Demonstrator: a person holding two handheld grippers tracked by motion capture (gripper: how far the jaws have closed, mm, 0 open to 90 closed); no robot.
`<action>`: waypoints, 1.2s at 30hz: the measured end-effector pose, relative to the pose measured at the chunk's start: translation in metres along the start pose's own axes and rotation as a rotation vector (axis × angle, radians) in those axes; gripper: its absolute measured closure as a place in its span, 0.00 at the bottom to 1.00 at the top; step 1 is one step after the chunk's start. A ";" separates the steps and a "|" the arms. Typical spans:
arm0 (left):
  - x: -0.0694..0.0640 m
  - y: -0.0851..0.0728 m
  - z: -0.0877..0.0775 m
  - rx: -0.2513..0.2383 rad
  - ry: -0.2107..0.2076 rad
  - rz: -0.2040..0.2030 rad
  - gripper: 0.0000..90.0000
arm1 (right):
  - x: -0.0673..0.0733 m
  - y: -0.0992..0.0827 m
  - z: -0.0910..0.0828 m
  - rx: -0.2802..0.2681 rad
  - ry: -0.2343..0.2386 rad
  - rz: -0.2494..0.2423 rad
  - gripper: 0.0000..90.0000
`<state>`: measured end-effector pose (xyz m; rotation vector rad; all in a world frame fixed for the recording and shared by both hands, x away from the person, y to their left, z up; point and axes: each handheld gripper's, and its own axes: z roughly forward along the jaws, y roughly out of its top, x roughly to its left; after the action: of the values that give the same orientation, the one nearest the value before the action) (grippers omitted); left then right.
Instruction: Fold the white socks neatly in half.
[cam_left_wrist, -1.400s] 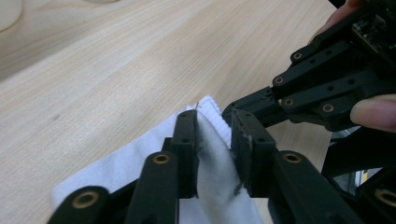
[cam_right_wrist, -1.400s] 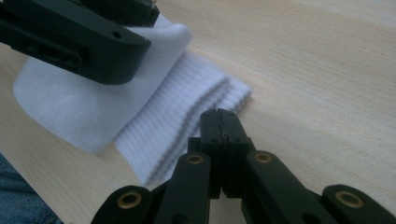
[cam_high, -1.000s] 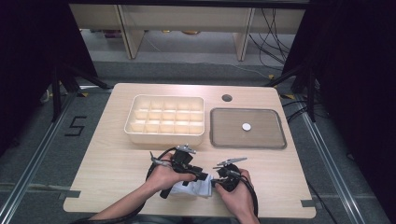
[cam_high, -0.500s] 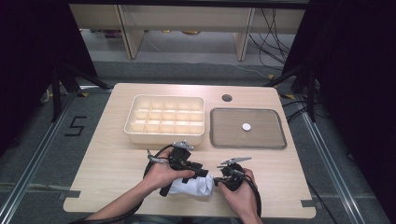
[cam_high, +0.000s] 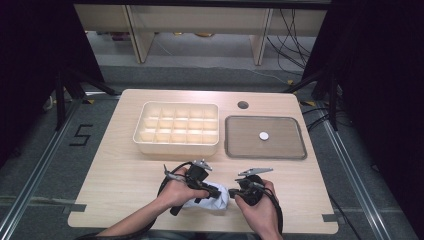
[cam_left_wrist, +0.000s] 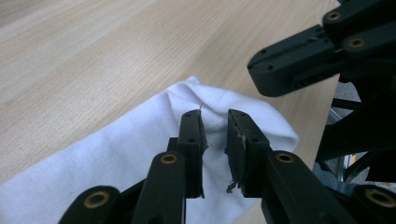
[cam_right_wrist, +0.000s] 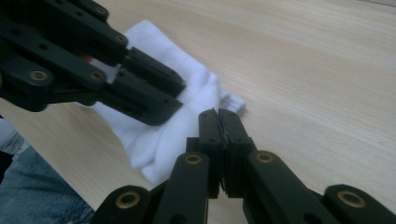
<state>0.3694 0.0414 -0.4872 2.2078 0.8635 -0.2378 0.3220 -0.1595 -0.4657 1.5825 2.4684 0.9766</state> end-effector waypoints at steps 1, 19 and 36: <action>0.001 -0.001 0.002 -0.009 -0.009 0.009 0.83 | 0.001 0.000 0.001 0.003 -0.004 -0.001 0.99; 0.027 -0.007 -0.061 -0.129 0.032 -0.079 0.60 | 0.010 0.013 -0.007 -0.017 0.014 -0.021 1.00; 0.059 -0.037 -0.050 -0.052 0.076 -0.254 0.59 | 0.031 0.026 0.049 0.143 0.098 -0.002 1.00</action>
<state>0.3855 0.1245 -0.4968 2.0682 1.1803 -0.2501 0.3464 -0.1032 -0.4821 1.6085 2.6605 0.9182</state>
